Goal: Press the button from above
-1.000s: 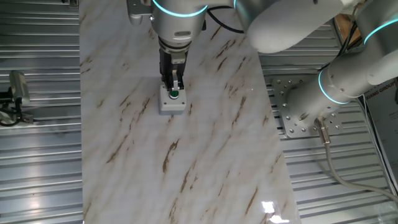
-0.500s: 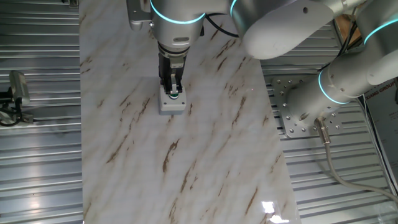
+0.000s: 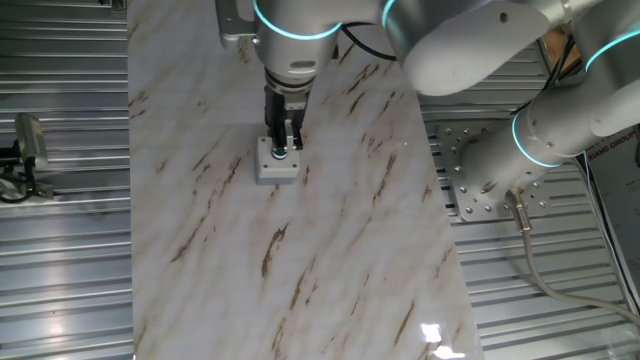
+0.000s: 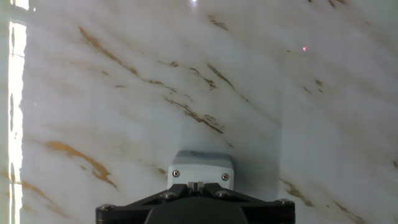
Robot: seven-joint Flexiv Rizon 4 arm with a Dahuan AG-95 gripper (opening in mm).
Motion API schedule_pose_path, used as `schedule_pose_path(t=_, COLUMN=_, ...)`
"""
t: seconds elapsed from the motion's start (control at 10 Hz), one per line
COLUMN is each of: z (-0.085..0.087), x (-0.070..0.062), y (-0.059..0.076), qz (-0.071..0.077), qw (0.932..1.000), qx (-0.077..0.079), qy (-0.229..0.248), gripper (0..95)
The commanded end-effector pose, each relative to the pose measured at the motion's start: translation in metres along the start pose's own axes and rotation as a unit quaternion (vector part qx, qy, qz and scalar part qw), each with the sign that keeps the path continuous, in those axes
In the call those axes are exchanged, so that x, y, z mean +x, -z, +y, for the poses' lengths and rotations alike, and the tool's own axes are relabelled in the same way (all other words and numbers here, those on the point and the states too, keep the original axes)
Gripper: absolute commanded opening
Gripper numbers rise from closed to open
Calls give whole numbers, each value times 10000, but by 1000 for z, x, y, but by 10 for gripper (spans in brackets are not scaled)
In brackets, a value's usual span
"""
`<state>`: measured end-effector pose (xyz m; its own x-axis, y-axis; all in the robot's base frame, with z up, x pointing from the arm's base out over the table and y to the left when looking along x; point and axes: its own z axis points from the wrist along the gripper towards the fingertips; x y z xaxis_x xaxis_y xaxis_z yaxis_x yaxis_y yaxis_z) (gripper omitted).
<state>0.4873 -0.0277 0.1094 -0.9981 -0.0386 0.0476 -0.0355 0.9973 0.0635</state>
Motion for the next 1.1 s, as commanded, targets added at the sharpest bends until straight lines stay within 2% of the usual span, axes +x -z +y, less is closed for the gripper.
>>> schedule_pose_path(t=0.1, z=0, x=1, y=-2, qz=8, qw=10000, qx=20, qy=-19, gripper=0)
schedule_pose_path(t=1.1, z=-1, x=1, y=-11, qz=7, qw=10000, qx=-50, qy=0, gripper=0)
